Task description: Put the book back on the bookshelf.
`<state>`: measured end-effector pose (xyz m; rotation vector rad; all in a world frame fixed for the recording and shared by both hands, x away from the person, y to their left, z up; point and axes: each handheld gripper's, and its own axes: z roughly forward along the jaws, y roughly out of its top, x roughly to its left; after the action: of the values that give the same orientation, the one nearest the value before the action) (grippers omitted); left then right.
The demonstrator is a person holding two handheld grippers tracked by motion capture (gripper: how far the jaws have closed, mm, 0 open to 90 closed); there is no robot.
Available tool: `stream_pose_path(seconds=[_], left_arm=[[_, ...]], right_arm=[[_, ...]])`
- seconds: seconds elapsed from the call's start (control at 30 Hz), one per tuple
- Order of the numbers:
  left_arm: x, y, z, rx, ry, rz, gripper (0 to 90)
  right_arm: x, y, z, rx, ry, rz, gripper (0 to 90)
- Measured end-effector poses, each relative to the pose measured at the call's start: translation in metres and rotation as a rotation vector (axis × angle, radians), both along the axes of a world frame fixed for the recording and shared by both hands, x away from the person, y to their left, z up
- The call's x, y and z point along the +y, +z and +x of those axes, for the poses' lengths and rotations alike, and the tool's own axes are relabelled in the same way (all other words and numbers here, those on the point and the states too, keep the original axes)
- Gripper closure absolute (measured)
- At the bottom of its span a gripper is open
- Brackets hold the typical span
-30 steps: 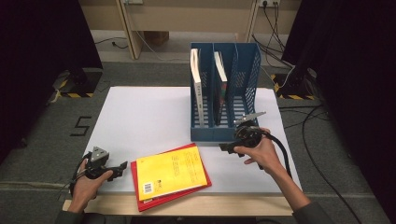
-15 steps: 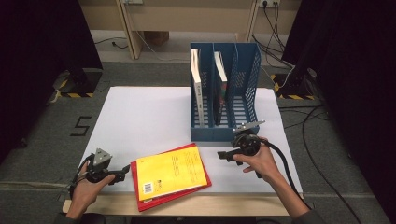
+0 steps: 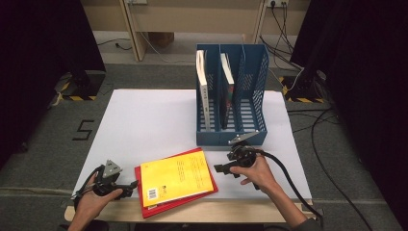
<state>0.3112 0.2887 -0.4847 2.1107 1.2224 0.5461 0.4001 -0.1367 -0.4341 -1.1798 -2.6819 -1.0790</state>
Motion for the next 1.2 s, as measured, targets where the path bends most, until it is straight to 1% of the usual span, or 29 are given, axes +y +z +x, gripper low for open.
stream_pose_path(seconds=[0.13, 0.3, 0.47, 0.5, 0.53, 0.57, 0.6, 0.67, 0.73, 0.8, 0.9, 1.0, 1.03, 1.2], left_arm=[[-0.002, 0.0, 0.0, -0.001, 0.002, 0.005, 14.7], [-0.004, 0.0, -0.001, -0.008, 0.004, 0.022, 14.4], [-0.006, 0.001, -0.002, -0.018, 0.005, 0.031, 14.7], [-0.006, 0.001, -0.002, -0.024, 0.003, 0.025, 14.7], [-0.008, 0.001, -0.002, -0.002, -0.014, -0.023, 14.7], [-0.01, 0.001, -0.003, -0.007, -0.021, -0.028, 18.4], [-0.012, 0.001, -0.002, -0.017, -0.023, -0.014, 18.7], [-0.016, 0.003, -0.002, -0.023, -0.03, 0.005, 18.0], [-0.02, 0.003, -0.001, -0.023, -0.034, 0.006, 18.2], [-0.023, 0.003, -0.001, -0.019, -0.036, 0.0, 18.7], [-0.028, 0.003, 0.0, -0.022, -0.047, 0.01, 18.7], [-0.031, 0.004, 0.001, -0.036, -0.049, 0.037, 17.4], [-0.032, 0.004, 0.001, -0.033, -0.052, 0.041, 17.3], [-0.037, 0.005, 0.003, -0.031, -0.066, 0.044, 17.2]], right_arm=[[0.004, -0.005, 0.0, 0.016, 0.008, -0.002, 22.4], [0.01, -0.012, 0.001, 0.035, 0.021, -0.012, 22.5], [0.015, -0.017, 0.001, 0.05, 0.033, 0.012, 22.7], [0.016, -0.018, 0.001, 0.054, 0.036, 0.016, 22.7], [0.017, -0.019, 0.001, 0.06, 0.037, 0.018, 22.6], [0.018, -0.021, 0.002, 0.063, 0.037, 0.02, 22.5], [0.018, -0.021, 0.002, 0.067, 0.04, 0.022, 22.6], [0.02, -0.023, 0.002, 0.068, 0.039, 0.024, 22.6], [0.02, -0.024, 0.002, 0.076, 0.039, 0.022, 22.6], [0.021, -0.025, 0.003, 0.072, 0.043, 0.022, 22.6], [0.022, -0.027, 0.003, 0.078, 0.046, 0.022, 22.6], [0.023, -0.029, 0.003, 0.084, 0.048, 0.021, 22.7], [0.024, -0.03, 0.003, 0.087, 0.049, 0.02, 22.7], [0.026, -0.033, 0.005, 0.106, 0.051, 0.032, 22.7]])
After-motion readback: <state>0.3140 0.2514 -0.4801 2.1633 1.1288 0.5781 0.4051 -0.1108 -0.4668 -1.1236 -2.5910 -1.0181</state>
